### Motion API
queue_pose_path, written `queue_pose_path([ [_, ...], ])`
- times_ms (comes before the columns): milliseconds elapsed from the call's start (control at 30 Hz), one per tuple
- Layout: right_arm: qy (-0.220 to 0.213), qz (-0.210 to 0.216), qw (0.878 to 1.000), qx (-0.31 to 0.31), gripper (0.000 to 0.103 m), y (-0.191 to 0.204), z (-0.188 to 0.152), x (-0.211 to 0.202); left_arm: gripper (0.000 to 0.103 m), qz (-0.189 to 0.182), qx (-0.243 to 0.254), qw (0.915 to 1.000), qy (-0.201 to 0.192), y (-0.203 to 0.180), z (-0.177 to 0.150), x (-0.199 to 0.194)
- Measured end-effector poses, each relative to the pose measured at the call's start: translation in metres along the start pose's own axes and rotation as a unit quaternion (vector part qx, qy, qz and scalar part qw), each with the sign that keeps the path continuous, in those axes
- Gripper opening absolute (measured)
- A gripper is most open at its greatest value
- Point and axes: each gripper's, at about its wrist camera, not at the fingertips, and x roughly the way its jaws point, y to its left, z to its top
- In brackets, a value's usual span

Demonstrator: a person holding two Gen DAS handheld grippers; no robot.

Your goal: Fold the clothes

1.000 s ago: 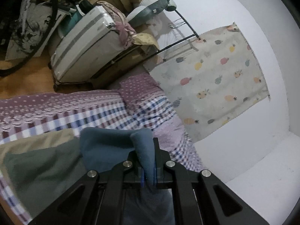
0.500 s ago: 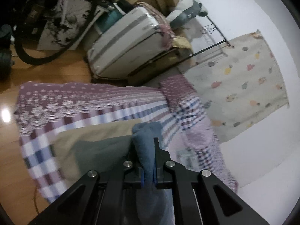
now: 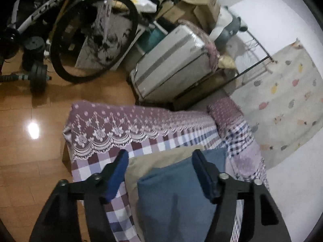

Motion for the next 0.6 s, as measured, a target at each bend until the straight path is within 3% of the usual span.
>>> queue_pose_path([
  [100,-0.013,-0.031,0.999,0.029,0.079,-0.013,-0.004,-0.03,0.083,-0.019,0.022,0.9993,-0.024,-0.015,0.002,-0.03],
  [333,-0.046,-0.109,0.985,0.13,0.085,-0.061,-0.018,-0.123,0.086,-0.069,0.108,0.9887,-0.077,-0.087,-0.012,-0.101],
  [467,-0.057,-0.165,0.969,0.175,0.088,-0.085,-0.035,-0.181,0.088,-0.1,0.168,0.9771,-0.083,-0.146,-0.045,-0.129],
  [600,-0.07,-0.214,0.946,0.233,0.089,-0.107,-0.064,-0.246,0.088,-0.151,0.207,0.9641,-0.07,-0.201,-0.095,-0.151],
])
